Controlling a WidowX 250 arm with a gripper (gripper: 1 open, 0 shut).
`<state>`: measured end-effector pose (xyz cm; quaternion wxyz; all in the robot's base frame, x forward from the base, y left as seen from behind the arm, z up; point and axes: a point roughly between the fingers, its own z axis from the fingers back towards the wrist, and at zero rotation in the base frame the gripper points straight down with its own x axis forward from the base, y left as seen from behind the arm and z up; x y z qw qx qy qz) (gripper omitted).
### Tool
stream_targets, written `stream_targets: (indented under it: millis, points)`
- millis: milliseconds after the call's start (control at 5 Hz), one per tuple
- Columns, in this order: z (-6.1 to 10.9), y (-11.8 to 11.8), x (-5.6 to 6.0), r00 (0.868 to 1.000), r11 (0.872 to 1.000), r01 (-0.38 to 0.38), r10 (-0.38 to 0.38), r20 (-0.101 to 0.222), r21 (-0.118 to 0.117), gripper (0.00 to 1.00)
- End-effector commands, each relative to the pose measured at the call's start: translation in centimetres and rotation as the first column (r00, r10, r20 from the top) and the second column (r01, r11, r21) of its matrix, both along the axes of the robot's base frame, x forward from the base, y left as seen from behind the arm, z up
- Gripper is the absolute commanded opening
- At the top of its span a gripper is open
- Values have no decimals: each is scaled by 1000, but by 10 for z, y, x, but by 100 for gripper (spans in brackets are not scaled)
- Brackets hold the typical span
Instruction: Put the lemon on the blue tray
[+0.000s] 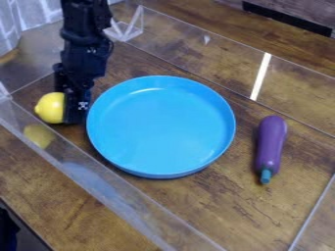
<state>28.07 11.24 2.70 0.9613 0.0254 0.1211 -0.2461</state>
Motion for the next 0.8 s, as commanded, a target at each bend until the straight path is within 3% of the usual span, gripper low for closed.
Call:
stream_targets:
  millis: [0, 600]
  points:
    - [17, 0, 14, 998, 999, 34, -36, 49, 29, 0]
    - [27, -5, 21, 995, 993, 92, -95, 29, 80, 0]
